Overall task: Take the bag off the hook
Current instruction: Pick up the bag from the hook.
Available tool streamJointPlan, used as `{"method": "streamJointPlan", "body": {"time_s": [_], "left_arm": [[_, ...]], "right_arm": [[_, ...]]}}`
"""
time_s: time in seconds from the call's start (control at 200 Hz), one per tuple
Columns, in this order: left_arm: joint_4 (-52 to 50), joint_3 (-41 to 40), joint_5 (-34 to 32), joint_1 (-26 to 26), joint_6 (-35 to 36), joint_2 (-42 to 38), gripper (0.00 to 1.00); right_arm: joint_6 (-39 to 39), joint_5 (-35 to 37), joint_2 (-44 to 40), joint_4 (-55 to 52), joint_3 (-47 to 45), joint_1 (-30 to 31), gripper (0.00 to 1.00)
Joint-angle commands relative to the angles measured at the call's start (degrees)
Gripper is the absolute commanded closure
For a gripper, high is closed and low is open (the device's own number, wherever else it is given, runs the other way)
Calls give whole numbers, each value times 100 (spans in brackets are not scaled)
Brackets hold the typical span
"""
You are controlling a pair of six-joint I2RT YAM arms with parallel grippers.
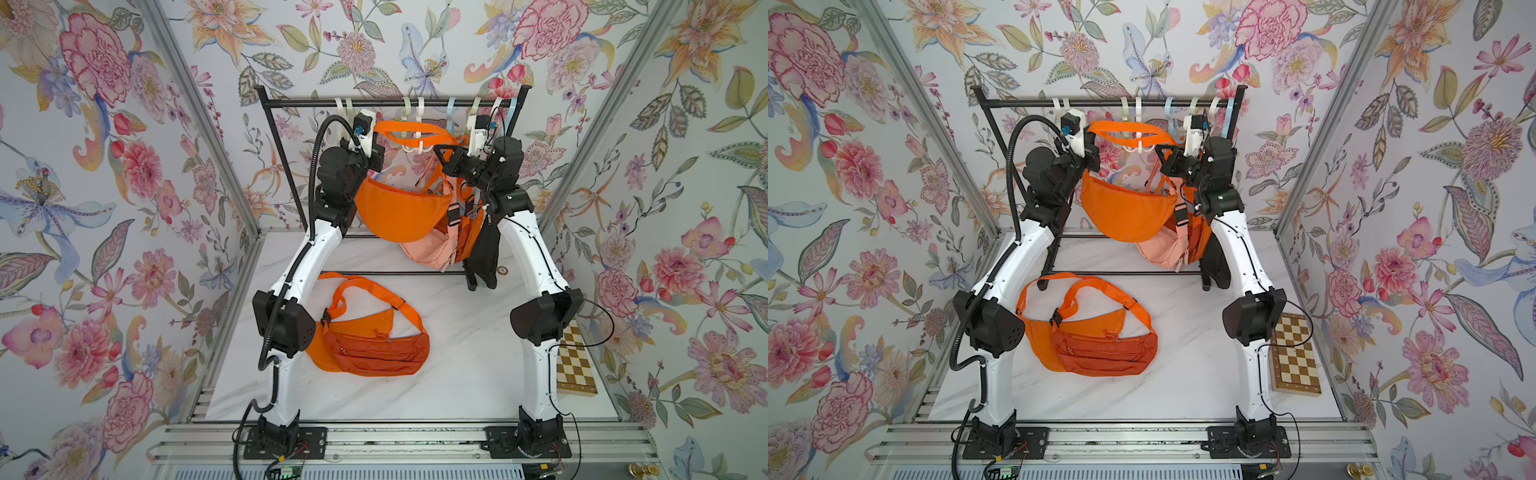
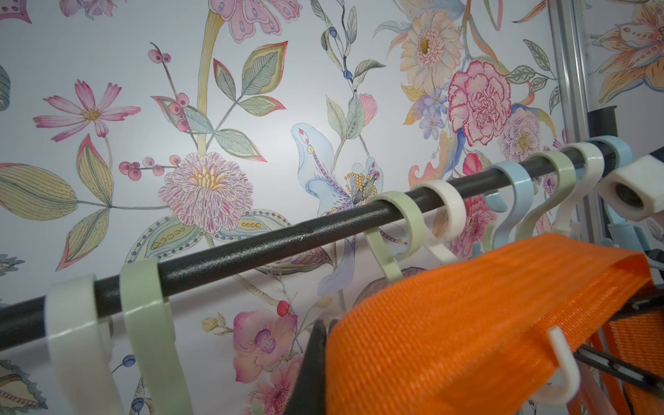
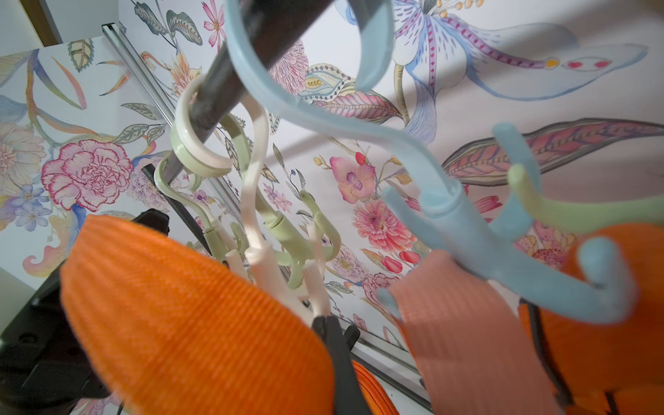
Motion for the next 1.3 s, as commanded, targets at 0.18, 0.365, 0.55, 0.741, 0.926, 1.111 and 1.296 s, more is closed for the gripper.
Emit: {"method": "streamJointPlan", "body": {"time_s": [0.18, 0.365, 0.55, 0.741, 0.926, 1.111, 1.296], "left_arm": [[205, 549, -51, 100, -153, 15, 100], [187, 441, -56, 128, -190, -214, 100], [235, 332, -39, 131, -252, -397, 100], [345, 212, -155, 150, -321, -308, 100], [496, 497, 18, 154, -426, -264, 100], [948, 251, 667, 136, -601, -477, 100], [1183, -698, 682, 129, -510, -1155, 100]], "right_arm": [[413, -245, 104, 419, 360, -155, 100], [457, -341, -11, 392, 342, -139, 100], [508, -263, -132, 435, 310, -87, 100], [677, -213, -30, 640, 357, -87, 100], [782, -367, -123, 883, 358, -160, 100], [744, -608, -384, 886, 278, -131, 100], [451, -675, -1002, 831, -565, 2, 100]]}}
